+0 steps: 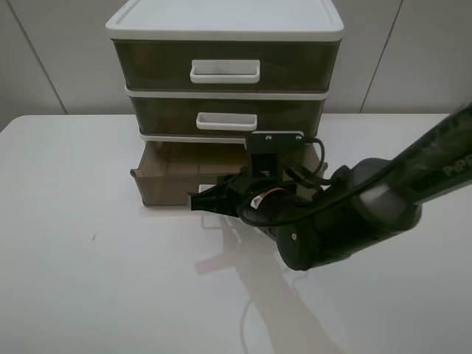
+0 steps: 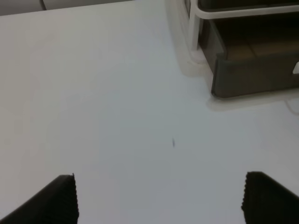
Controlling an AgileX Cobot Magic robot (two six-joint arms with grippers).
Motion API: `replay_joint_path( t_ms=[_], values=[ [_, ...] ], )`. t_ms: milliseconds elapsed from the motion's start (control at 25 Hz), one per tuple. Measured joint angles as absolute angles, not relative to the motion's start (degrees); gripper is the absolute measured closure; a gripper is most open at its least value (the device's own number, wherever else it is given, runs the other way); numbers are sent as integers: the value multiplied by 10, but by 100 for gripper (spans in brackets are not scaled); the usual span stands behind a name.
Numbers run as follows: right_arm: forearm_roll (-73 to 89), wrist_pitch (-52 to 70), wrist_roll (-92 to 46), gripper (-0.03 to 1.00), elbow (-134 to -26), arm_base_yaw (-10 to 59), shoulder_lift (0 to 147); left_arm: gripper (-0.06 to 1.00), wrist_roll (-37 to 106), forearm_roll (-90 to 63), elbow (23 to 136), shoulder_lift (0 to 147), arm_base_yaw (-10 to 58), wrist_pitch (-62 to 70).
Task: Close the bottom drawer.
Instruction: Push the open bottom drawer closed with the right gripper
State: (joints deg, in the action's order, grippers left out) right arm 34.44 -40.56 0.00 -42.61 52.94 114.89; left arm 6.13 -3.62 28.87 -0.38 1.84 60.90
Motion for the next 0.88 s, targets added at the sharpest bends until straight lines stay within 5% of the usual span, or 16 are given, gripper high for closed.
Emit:
replay_joint_path(
  t_ms=[880],
  values=[
    [365,-473,0,95,-479,529,1196,23,61,-36,289,-4,18,609]
  ],
)
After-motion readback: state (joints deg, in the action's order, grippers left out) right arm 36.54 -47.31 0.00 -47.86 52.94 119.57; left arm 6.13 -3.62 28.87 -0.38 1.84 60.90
